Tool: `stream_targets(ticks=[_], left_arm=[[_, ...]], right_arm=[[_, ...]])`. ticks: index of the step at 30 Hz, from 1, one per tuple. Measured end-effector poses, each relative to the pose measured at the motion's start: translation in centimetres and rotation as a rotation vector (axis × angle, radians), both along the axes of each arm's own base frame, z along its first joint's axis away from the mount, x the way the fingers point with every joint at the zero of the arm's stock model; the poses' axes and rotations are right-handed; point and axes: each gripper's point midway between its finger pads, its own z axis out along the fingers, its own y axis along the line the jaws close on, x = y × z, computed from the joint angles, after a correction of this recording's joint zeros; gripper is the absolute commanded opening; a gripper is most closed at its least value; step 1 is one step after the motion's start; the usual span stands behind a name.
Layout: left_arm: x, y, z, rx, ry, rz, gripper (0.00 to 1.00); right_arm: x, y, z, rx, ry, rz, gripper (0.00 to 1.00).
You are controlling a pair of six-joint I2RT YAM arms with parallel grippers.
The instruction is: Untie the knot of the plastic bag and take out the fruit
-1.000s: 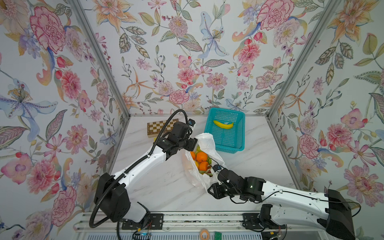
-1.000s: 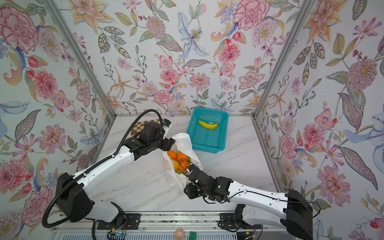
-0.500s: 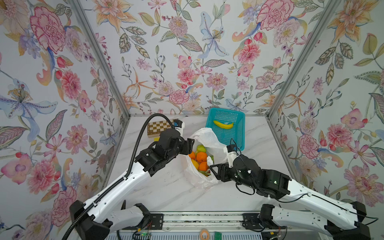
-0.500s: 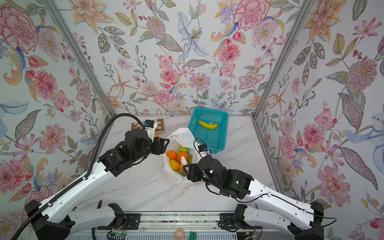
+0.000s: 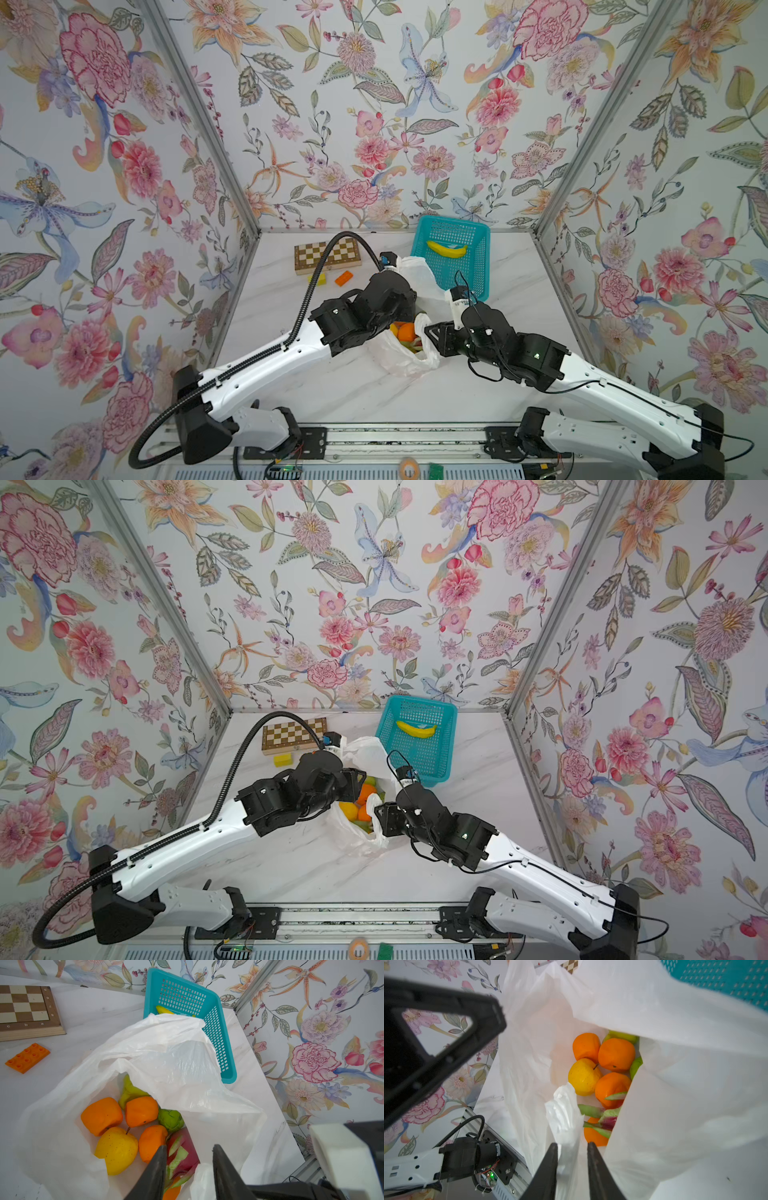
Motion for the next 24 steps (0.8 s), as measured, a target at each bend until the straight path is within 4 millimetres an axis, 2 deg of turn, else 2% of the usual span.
stream_targets(ticks=[6, 11, 15, 20, 24], left_arm=[[0.6, 0.1, -4.7, 0.115, 0.056, 0.034, 0.35], [-0.3, 1.4, -9.8, 0.198, 0.13, 0.048, 0.37], [-1.3, 2.8, -14.3, 0.268, 0.194, 0.061, 0.41], [-1.6, 3.4, -16.5, 0.307, 0.224, 0.075, 0.48], [-1.5, 4.1, -17.4, 0.33, 0.235, 0.09, 0.56]], right_arm=[[-4.0, 1.3, -4.7, -0.022, 0.11, 0.115, 0.17], [-6.0, 1.7, -7.2, -0.025, 0.17, 0.148, 0.16], [-6.6, 2.4, -7.6, -0.01, 0.19, 0.165, 0.19], [-7.0, 3.0, -7.7, 0.002, 0.201, 0.185, 0.21], [-7.2, 3.1, -7.6, 0.003, 0.199, 0.195, 0.28]])
